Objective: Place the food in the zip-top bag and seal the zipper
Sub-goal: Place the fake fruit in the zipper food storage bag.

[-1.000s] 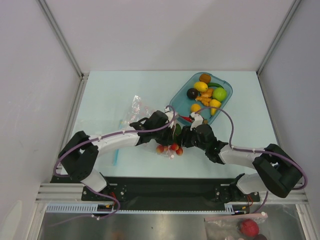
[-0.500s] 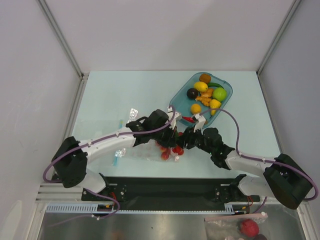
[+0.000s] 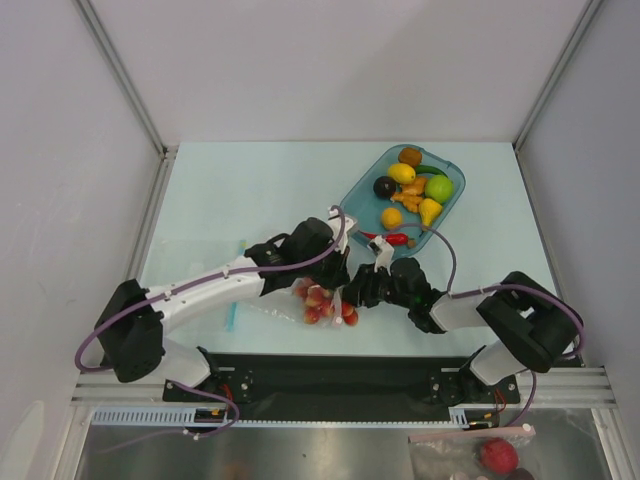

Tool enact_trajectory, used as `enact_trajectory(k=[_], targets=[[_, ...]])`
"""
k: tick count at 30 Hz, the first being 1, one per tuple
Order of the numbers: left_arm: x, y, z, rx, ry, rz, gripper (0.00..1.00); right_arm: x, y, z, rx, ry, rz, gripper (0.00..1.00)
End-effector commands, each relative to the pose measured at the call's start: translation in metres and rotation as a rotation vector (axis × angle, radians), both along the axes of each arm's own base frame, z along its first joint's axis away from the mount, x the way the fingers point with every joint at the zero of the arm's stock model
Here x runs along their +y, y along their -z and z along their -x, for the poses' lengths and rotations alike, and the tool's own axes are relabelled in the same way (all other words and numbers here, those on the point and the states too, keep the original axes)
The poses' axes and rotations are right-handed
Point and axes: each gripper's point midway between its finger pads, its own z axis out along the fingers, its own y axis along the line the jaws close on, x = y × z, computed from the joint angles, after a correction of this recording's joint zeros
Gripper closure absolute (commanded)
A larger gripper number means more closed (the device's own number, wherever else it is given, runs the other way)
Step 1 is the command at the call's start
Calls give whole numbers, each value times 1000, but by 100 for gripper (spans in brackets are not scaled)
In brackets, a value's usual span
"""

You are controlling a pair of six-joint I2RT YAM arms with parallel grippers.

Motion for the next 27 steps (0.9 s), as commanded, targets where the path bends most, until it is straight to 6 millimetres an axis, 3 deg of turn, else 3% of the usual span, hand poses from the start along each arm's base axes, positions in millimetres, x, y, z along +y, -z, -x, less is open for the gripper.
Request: enact_trajectory(k=[1, 6, 11, 12, 15, 21, 27], targets=[[1, -29, -24, -135, -60, 66, 100, 18, -29, -3, -52, -43, -110, 89], [-3, -39, -24, -170, -32, 104, 100, 23, -44, 9, -111, -84, -141, 90], [-20, -35, -4, -98, 79, 173, 100, 25, -50, 13, -156, -90, -138, 85], [-20, -33, -5, -93, 74, 167, 100, 24, -47, 12, -145, -81, -125, 72], [-14, -22, -12, -92, 23, 129, 100, 16, -47, 6, -146, -26, -100, 45], [1, 11, -25, -96, -80, 37, 100, -20, -49, -7, -161, 161, -33, 26], [6, 34, -31, -99, -93, -21, 100, -34, -49, -3, -158, 204, -13, 9]])
